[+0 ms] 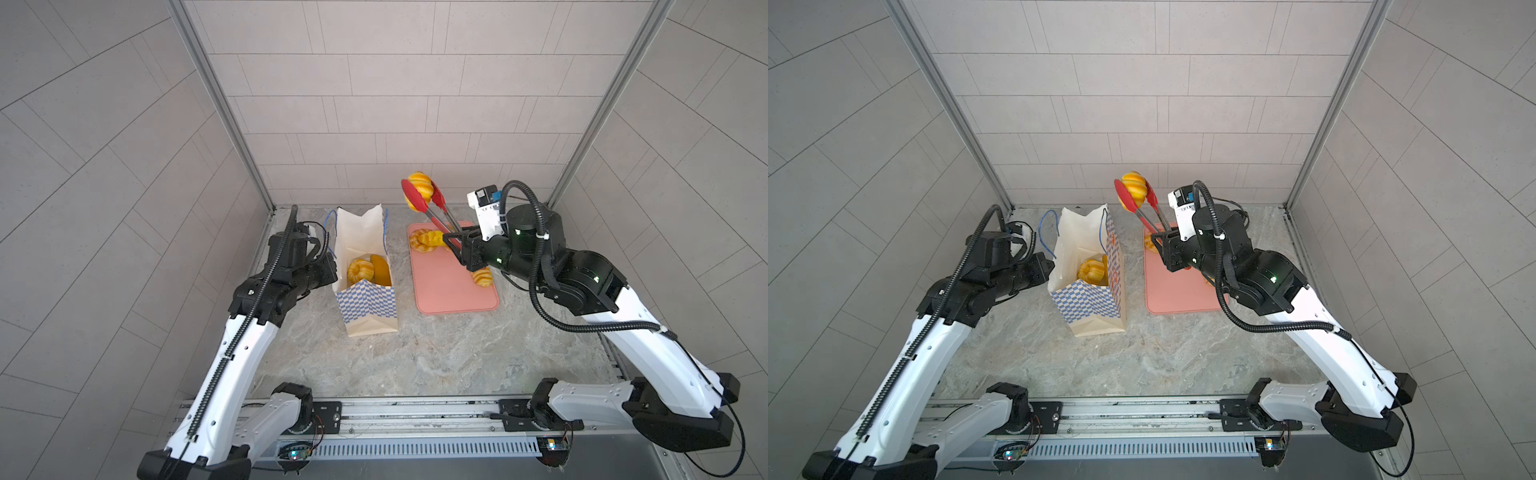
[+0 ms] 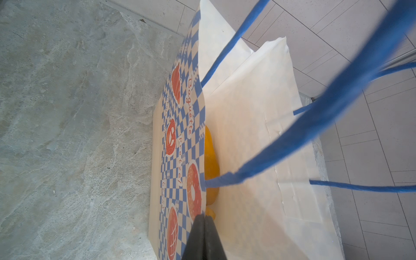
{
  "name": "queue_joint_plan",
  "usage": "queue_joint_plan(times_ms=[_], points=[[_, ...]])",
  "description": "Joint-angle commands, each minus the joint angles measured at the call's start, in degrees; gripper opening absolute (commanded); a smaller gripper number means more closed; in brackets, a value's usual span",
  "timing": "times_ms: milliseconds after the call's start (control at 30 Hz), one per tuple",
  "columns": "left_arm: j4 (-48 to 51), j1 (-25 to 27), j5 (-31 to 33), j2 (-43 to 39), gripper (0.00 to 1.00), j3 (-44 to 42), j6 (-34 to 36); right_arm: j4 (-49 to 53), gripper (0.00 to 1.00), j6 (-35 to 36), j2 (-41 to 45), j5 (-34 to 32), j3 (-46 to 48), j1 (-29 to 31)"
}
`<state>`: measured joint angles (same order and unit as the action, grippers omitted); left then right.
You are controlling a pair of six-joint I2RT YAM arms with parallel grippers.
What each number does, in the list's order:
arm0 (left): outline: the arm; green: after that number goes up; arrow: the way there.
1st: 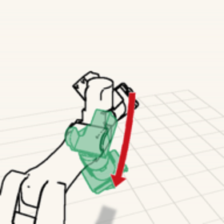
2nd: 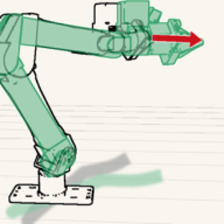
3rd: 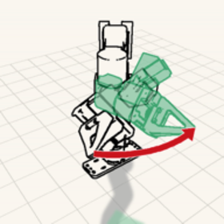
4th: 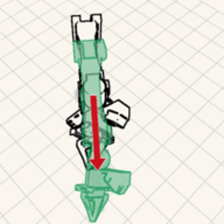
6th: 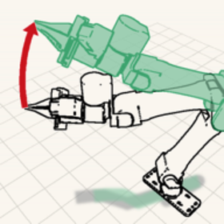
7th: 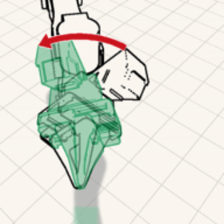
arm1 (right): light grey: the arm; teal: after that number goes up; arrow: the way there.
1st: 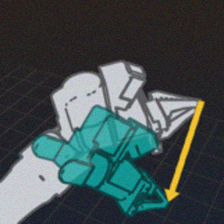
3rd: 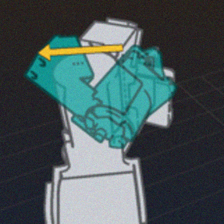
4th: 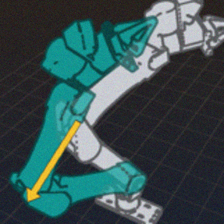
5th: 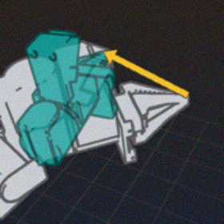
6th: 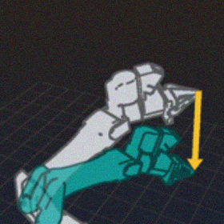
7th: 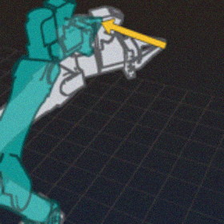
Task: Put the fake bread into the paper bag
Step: 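Carry the small ridged roll with the right tongs over the bag opening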
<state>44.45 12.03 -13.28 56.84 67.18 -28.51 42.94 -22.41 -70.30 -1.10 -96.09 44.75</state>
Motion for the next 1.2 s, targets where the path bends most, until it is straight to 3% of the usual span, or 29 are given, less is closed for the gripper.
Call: queue_joint_plan(times_ms=[0, 467, 700, 1167], points=[[-0.42, 0.01, -0.10, -0.13, 0.06, -0.09, 0.09, -2.42, 0.45, 1.54, -0.20, -0.52, -2.75, 1.85], [-0.19, 0.03, -0.05, -0.15, 0.06, 0.38, 0.10, -0.14, 0.45, 3.85, -5.99, -6.40, -9.60, 10.70], [-0.15, 0.02, 0.15, -0.43, 0.06, 0.24, 0.07, 2.83, 0.45, 5.54, -9.10, -13.03, -12.98, 14.94], [-0.24, 0.09, 0.40, -1.00, 0.06, -0.01, -0.24, 7.21, 0.45, 6.55, -12.96, -18.17, -15.33, 18.52]])
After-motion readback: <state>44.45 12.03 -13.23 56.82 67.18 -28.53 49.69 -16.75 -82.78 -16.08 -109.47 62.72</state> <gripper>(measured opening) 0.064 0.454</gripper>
